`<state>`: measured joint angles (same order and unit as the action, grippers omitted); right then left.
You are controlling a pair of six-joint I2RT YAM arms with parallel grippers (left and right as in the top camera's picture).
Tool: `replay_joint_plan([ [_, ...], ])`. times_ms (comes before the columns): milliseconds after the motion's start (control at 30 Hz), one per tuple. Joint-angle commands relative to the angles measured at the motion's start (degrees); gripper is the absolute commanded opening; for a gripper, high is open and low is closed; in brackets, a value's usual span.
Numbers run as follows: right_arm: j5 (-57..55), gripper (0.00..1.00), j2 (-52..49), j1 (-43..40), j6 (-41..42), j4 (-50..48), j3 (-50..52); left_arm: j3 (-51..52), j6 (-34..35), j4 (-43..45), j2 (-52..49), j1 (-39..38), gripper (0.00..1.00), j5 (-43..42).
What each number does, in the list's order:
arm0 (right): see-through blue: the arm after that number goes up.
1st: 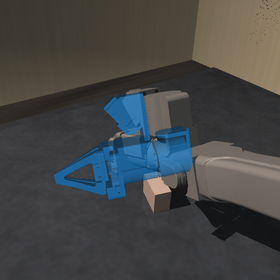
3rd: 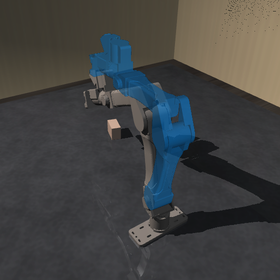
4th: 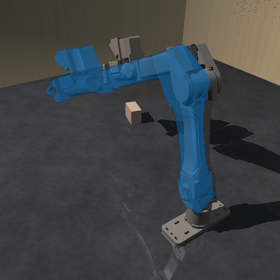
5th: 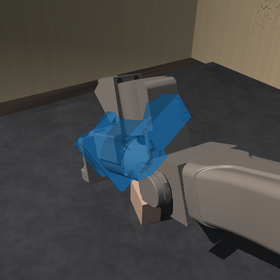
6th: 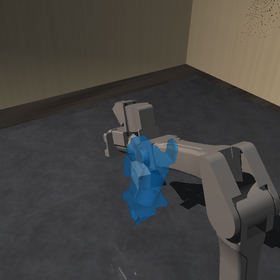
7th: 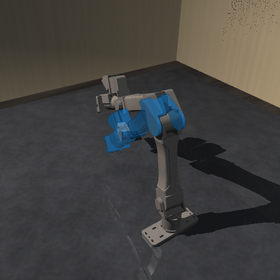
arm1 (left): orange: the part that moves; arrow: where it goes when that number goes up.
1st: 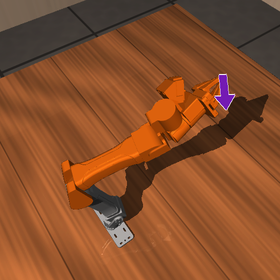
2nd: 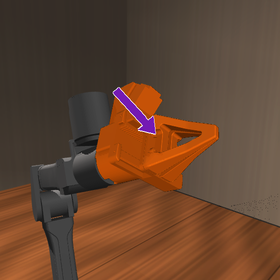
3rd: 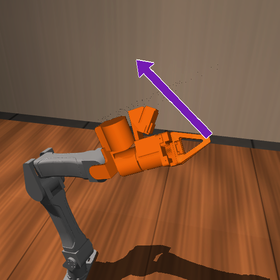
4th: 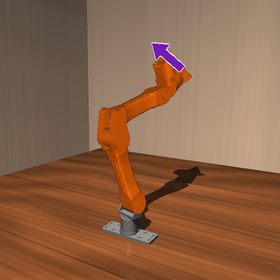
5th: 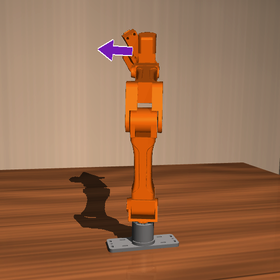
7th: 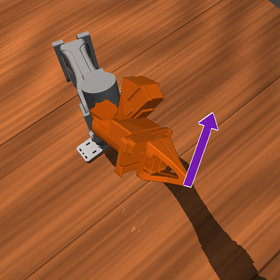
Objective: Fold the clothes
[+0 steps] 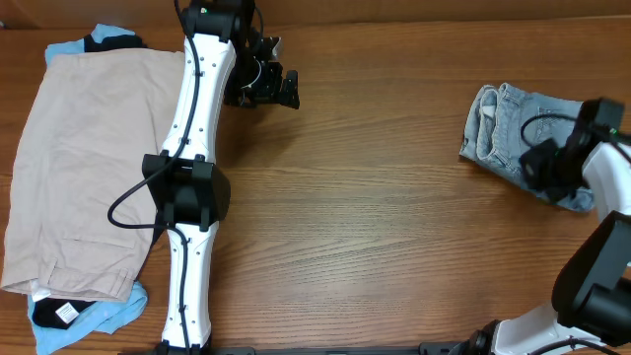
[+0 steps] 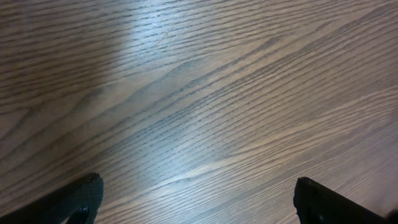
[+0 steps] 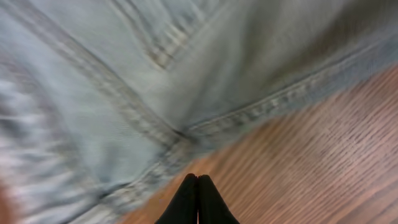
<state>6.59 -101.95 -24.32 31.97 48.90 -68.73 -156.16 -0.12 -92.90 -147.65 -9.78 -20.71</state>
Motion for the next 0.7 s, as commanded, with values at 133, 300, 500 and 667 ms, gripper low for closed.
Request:
replay_joint_plan([
  [133, -1.01, 0.05, -0.35, 2.75, 0.72, -14.03, 8.39, -0.59, 0.33, 0.87, -0.17, -0.48, 1.00, 0.39],
  [300, -1.88, 0.08, -0.85, 4.96, 0.90, -24.50, 10.54, -0.59, 0.33, 0.90, -0.17, -0.48, 1.00, 0.39],
  [500, -3.43, 0.09, -4.52, 7.04, 1.73, -37.03, 10.93, -0.59, 0.35, 0.79, -0.17, -0.48, 1.00, 0.42],
  [667, -3.54, 0.09, -10.82, 8.48, 4.83, -50.29, 10.91, -0.59, 0.35, 0.81, -0.17, -0.48, 1.00, 0.39],
])
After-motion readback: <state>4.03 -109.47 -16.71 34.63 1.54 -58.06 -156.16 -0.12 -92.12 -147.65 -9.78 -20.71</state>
